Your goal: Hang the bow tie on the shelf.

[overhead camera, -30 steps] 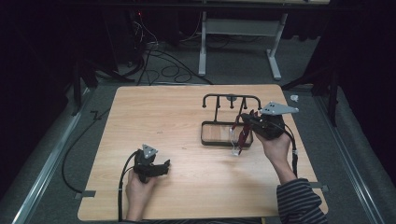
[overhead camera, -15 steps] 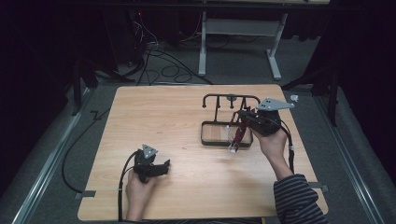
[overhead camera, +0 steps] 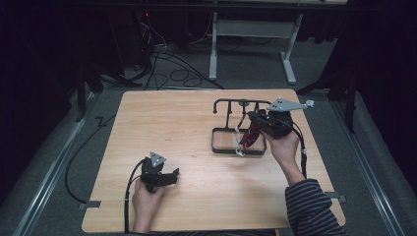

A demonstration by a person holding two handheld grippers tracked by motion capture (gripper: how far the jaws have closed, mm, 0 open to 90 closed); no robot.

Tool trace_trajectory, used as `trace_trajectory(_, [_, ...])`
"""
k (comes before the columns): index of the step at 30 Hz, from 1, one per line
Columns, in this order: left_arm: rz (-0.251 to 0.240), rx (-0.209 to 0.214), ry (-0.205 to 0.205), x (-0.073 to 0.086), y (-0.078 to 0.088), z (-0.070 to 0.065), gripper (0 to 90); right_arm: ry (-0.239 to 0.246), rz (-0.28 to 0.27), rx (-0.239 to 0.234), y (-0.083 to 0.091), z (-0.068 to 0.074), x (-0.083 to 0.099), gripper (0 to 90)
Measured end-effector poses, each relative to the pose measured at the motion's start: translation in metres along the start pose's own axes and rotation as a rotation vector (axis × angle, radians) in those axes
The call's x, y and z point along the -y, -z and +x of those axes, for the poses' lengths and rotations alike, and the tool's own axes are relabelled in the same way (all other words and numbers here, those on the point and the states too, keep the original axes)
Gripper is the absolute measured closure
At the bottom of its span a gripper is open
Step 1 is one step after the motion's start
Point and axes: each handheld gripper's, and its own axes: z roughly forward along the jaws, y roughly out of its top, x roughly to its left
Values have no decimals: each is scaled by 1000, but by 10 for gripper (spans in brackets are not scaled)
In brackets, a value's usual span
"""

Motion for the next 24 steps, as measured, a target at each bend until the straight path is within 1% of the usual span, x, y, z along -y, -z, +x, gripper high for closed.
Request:
trace_trajectory(2, [0,0,0,0,0,0,175,-1,2,2,-1,0,-1,900])
trace_trajectory(3, [0,0,0,0,0,0,175,-11,-1,3,-2,-1,-2,900])
trace_trajectory(7, [0,0,0,0,0,0,175,-14,-8,2,-4,-1,-4,900])
trace_trajectory(8, [0,0,0,0,0,0,175,-22,-8,4,-4,-1,-5,900])
trace_trajectory(10, [0,0,0,0,0,0,175,-18,-10,11,-6,-2,-7,900])
trace_trajectory(11, [0,0,0,0,0,0,175,-23,-7,12,-6,-2,-7,900])
trace_trajectory(12, [0,0,0,0,0,0,175,-18,-6,16,-7,-2,-8,900])
trace_trajectory(16, [0,0,0,0,0,0,175,-38,2,21,-12,-4,-8,900])
trace_trajectory(20, [0,0,0,0,0,0,175,-38,5,29,-16,-7,-7,900])
trace_trajectory(24, [0,0,0,0,0,0,175,-51,11,45,-17,-8,-9,900])
